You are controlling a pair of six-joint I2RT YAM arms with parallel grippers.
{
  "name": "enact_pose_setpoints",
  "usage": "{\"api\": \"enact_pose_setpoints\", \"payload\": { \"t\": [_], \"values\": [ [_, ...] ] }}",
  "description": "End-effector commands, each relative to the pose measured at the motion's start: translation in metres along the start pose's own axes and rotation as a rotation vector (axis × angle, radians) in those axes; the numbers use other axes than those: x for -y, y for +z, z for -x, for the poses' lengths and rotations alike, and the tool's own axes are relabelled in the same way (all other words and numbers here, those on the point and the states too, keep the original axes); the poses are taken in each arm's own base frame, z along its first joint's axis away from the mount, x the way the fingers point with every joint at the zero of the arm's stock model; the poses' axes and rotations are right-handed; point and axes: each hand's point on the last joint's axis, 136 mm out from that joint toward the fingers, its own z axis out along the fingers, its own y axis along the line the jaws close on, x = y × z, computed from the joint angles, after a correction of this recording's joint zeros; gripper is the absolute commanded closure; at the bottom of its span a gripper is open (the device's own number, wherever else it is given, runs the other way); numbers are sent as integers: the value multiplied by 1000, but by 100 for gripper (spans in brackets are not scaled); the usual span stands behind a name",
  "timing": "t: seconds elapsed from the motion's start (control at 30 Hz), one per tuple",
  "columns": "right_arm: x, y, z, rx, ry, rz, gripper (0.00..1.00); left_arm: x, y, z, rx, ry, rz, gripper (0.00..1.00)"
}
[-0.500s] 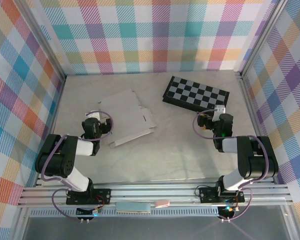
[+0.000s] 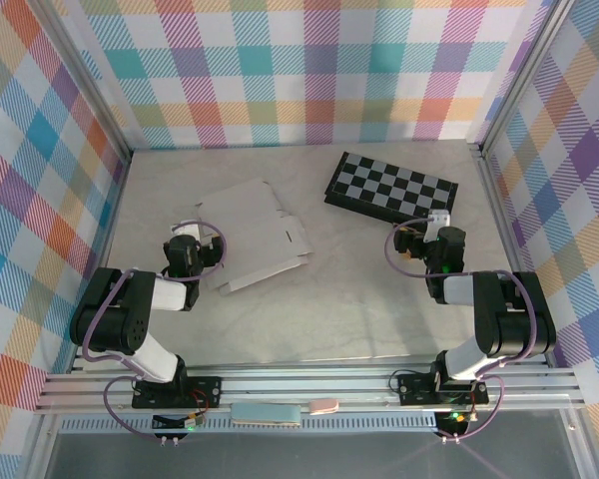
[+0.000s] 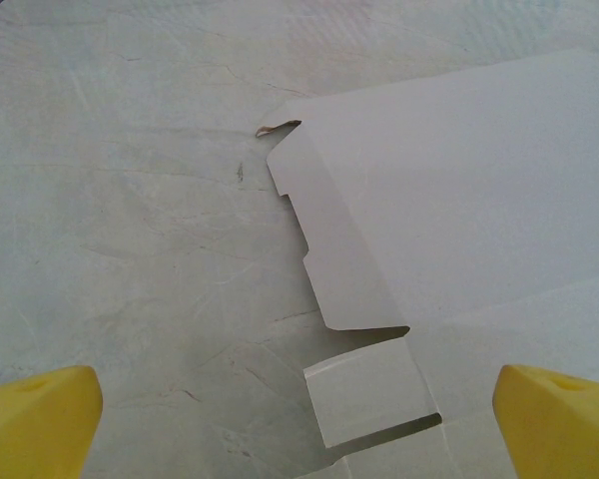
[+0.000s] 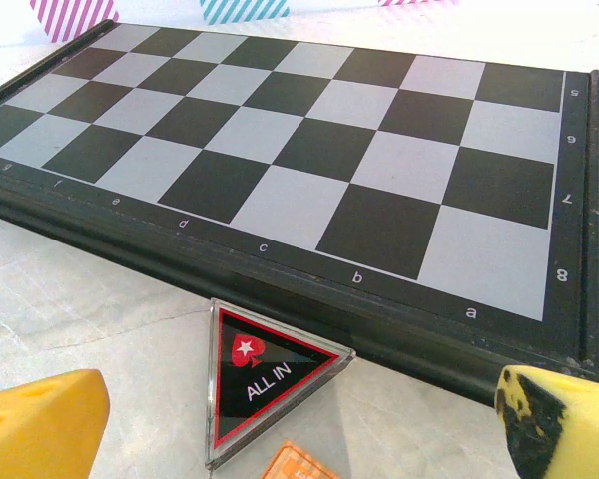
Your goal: Fold the paper box
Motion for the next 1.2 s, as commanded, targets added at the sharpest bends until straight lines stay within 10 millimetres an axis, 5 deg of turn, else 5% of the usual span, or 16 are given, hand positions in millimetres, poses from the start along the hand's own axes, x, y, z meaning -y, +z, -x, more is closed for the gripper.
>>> {"api": "enact_pose_setpoints", "payload": {
  "t": [0.0,0.2,0.37,0.53,0.7,0.77,0.83,0.9,0.97,1.03,1.17],
  "values": [
    [-4,2,7,21,-10,22,1,-3,0,20,70,-19,6,0],
    [2,-3,21,-47,15,-32,1,12,-9,32,63,33,-42,0],
    [5,-18,57,12,29,-68,1,11,-31,60,109,54,7,0],
    [0,-45,126,151,69,-103,1,23,-60,119,210,-5,38,0],
    [-40,-87,226,342,6,-85,1,58,-102,203,377,16,49,0],
    [-40,-105,260,319,173,-96,1,53,-113,229,327,-108,99,0],
    [-39,-116,263,139,366,-108,1,29,-121,206,-26,-283,213,0],
    [-20,-120,247,24,608,-229,1,27,-115,197,-197,-360,208,0],
    [-45,-107,246,-78,642,-17,2,31,-102,176,-340,-440,143,0],
    [-76,-101,235,-176,617,54,14,28,-96,157,-423,-471,150,0],
    [-154,-90,171,-430,554,165,28,25,-73,107,-621,-540,110,24]
  ]
}}
